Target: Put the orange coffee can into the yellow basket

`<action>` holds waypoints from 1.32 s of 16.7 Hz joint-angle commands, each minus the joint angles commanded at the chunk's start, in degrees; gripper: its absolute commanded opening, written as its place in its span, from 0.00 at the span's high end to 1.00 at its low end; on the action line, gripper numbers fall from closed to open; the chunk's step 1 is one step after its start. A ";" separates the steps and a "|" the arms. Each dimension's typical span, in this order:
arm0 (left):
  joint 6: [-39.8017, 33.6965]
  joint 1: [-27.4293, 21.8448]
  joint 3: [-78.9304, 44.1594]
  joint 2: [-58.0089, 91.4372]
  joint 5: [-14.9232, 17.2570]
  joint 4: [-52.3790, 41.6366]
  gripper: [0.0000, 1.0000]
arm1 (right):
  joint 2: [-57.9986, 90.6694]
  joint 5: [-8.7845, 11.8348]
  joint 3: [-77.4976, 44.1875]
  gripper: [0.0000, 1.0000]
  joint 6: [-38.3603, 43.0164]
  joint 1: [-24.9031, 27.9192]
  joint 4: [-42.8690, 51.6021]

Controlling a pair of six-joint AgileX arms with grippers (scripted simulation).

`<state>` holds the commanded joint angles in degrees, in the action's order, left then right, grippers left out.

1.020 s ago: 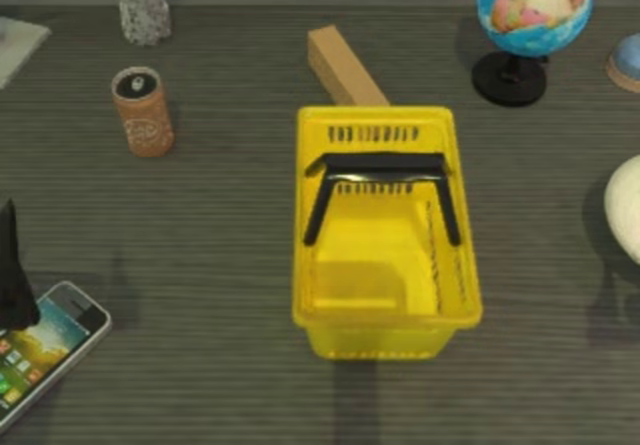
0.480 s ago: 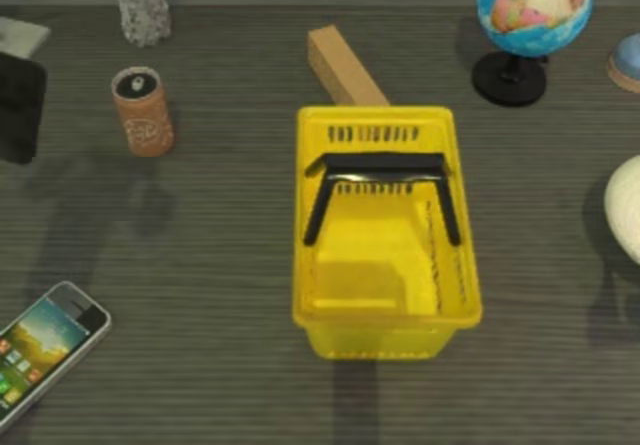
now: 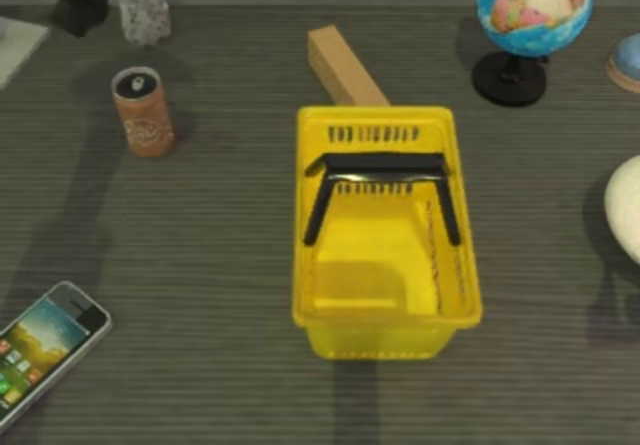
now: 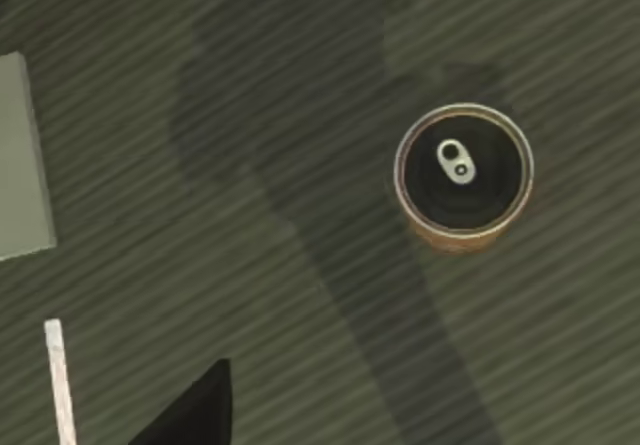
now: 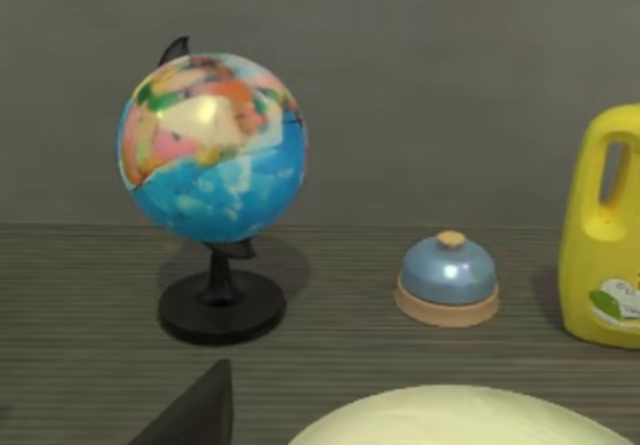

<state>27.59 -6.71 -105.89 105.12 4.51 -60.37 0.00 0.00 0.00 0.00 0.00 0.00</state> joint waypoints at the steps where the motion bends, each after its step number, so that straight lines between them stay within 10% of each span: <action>1: 1.45 -0.11 -5.72 5.64 -0.03 -3.23 0.00 | 0.00 0.00 0.00 0.00 0.00 0.00 0.00; 11: 11.58 -0.85 -44.73 44.24 -0.39 -25.33 0.00 | 0.00 0.00 0.00 0.00 0.00 0.00 0.00; 22: 12.12 -0.91 -42.29 45.54 -0.42 -22.52 0.00 | 0.00 0.00 0.00 0.00 0.00 0.00 0.00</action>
<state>39.71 -7.63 -148.18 150.65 4.08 -82.90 0.00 0.00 0.00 0.00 0.00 0.00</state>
